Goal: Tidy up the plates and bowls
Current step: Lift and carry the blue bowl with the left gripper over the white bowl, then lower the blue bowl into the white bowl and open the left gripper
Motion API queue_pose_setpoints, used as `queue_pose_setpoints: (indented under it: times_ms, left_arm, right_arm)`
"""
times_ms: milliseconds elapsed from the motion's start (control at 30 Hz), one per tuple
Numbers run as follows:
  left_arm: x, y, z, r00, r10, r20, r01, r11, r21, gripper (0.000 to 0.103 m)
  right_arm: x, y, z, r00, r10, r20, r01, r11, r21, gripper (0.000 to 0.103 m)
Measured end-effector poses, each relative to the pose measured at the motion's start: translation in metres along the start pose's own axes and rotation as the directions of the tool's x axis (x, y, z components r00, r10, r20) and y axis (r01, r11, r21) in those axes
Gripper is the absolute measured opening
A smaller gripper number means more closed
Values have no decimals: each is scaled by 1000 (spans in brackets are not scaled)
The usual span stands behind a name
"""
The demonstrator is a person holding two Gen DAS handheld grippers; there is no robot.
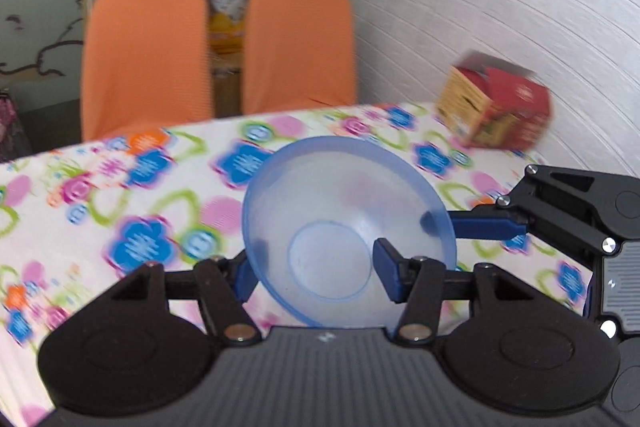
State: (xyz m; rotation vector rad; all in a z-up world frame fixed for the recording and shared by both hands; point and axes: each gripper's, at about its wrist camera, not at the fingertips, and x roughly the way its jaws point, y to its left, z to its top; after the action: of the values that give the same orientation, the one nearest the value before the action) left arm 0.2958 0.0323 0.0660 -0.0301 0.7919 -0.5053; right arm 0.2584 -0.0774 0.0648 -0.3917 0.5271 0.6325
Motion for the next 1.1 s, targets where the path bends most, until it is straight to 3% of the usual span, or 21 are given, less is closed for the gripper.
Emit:
queue_pose_setpoints:
  times_ms: [167, 367, 533, 667, 1100]
  left_arm:
    - [7, -67, -44, 997, -59, -54, 62, 996, 60, 55]
    - [9, -101, -85, 994, -27, -107, 40, 992, 116, 57]
    - [10, -108, -97, 994, 17, -107, -1, 989, 148, 74]
    - [11, -113, -99, 992, 90, -86, -72, 977, 200, 77]
    - [-11, -102, -100, 997, 53, -54, -46, 990, 132, 82]
  right_arm:
    - [-59, 6, -45, 993, -70, -100, 73, 997, 30, 55]
    - [-88, 14, -99, 983, -76, -167, 95, 989, 112, 55]
    - [-98, 28, -128, 985, -59, -160, 79, 990, 120, 55]
    - [-106, 36, -141, 986, -55, -160, 71, 993, 94, 53]
    - [-145, 35, -176, 986, -57, -160, 87, 979, 187, 53]
